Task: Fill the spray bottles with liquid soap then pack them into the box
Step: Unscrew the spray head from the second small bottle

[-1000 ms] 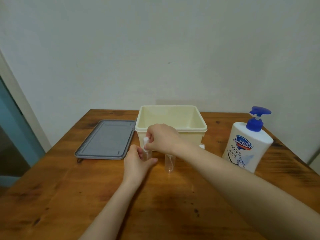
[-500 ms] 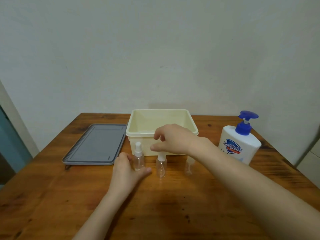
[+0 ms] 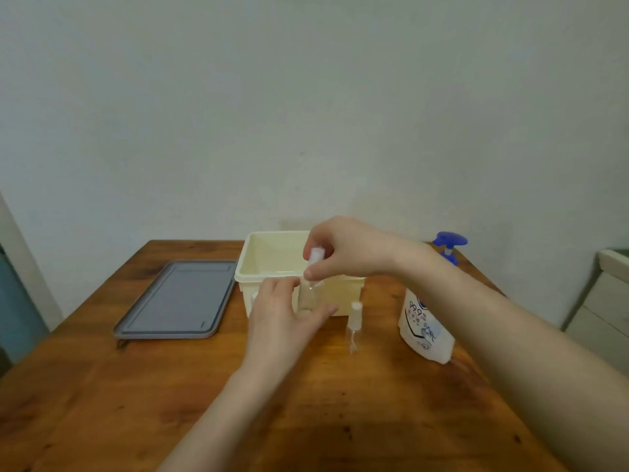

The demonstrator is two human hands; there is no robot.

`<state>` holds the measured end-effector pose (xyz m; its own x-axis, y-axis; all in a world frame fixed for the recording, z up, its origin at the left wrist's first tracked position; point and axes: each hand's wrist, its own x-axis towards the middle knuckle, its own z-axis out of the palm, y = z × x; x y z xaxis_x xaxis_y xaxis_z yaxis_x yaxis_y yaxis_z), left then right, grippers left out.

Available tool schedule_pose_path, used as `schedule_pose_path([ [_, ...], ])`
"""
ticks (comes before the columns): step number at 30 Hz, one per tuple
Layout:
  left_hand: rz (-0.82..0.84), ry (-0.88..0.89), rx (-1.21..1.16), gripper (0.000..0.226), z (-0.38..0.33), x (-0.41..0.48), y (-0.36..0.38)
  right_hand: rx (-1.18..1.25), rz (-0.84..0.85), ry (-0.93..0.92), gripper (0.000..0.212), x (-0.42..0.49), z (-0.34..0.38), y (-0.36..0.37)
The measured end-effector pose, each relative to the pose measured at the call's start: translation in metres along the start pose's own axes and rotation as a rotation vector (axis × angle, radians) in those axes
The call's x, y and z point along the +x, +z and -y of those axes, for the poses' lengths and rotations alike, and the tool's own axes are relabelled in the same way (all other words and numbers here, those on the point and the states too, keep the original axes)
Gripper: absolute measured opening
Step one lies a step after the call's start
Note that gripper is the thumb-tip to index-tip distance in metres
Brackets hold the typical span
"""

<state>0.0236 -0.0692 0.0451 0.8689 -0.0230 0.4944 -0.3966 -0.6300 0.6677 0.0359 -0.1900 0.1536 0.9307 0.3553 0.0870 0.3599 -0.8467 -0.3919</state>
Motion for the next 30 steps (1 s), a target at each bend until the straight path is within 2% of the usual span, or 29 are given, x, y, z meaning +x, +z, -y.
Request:
schedule_pose_path([
  [2, 0.001, -0.019, -0.098, 0.025, -0.012, 0.006, -0.001, 0.028, -0.005, -0.028, 0.027, -0.008, 0.005, -0.018],
  [5, -0.038, -0.059, -0.223, 0.023, -0.025, 0.012, 0.000, 0.099, -0.097, -0.036, 0.031, -0.016, 0.006, -0.029],
  [8, -0.079, -0.059, -0.282, 0.023, -0.037, 0.019, 0.006, 0.085, -0.186, -0.002, 0.049, -0.011, 0.003, -0.027],
  [11, -0.057, -0.094, -0.368, 0.025, -0.047, 0.027, 0.009, 0.122, -0.270, -0.026, 0.042, -0.003, -0.003, -0.024],
  [16, 0.046, -0.158, -0.592, 0.021, -0.061, 0.039, 0.002, 0.204, -0.220, -0.093, 0.031, 0.000, -0.004, -0.043],
  [19, 0.021, -0.134, -0.579, 0.024, -0.067, 0.039, -0.004, 0.274, -0.141, -0.112, 0.025, -0.007, 0.001, -0.055],
  [21, -0.008, -0.108, -0.530, 0.022, -0.070, 0.038, -0.009, 0.257, -0.134, -0.091, 0.030, -0.009, 0.006, -0.057],
  [25, -0.014, -0.082, -0.486, 0.024, -0.075, 0.033, -0.018, 0.210, -0.324, -0.095, 0.040, -0.010, 0.013, -0.049],
  [28, -0.006, -0.065, -0.478, 0.019, -0.076, 0.026, -0.027, 0.375, -0.223, -0.115, 0.028, -0.021, 0.022, -0.055],
  [30, -0.004, -0.060, -0.474, 0.017, -0.076, 0.022, -0.033, 0.414, -0.156, -0.086, 0.035, -0.026, 0.028, -0.060],
])
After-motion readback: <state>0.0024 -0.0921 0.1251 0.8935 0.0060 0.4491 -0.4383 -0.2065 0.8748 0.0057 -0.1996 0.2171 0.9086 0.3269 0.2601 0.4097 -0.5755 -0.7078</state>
